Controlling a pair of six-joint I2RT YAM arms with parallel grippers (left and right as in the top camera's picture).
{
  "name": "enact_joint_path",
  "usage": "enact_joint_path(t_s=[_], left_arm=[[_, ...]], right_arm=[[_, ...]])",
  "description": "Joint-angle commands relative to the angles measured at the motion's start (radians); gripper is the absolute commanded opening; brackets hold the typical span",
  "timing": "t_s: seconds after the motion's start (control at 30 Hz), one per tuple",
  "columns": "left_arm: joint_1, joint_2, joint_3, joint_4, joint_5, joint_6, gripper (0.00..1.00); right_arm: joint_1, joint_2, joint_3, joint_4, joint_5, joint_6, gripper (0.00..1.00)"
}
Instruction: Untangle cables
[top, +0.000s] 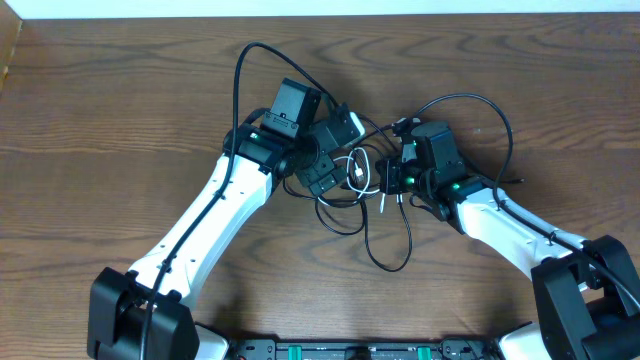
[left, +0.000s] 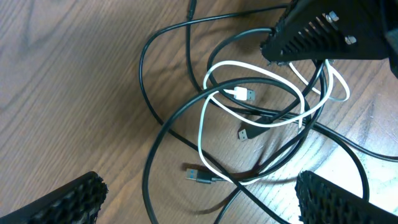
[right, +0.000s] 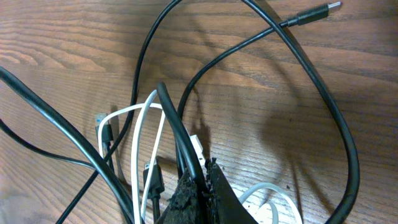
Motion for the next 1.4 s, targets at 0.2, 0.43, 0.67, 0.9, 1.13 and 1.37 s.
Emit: enact_joint_path(t_s=[0.2,0.43,0.67,0.9,1.13,1.37], left_arm=[[0.005,0.043,-0.004,0.059,0.005,0.027,0.98],[0.005,0.091,-0.004,0.062,0.027,0.269,0.98],[0.005,0.101,-0.004,0.06,0.028,0.48,0.98],[0.005,0.21,-0.004,0.063,0.05,0.478,0.96],[0.005,0.235,-0.004,0.059,0.045,0.478,0.08],[0.035,0.132,-0.004,0.055,-0.146,0.405,0.08]], right_arm=[[0.005,0.011,0.012,-0.005,-0.024,-0.025,0.01],[0.005,0.011,0.012,-0.005,-0.026,-0.06,0.01],[0.005,0.011,0.012,-0.005,-0.079,-0.103,0.02],[0.005,0.011,0.012,-0.001,-0.107,-0.103,0.01],[0.0,0.011,0.012,-0.001,-0.1,-0.102,0.01],[-0.066,0.011,0.012,-0.009,-0.09,-0.058,0.01]])
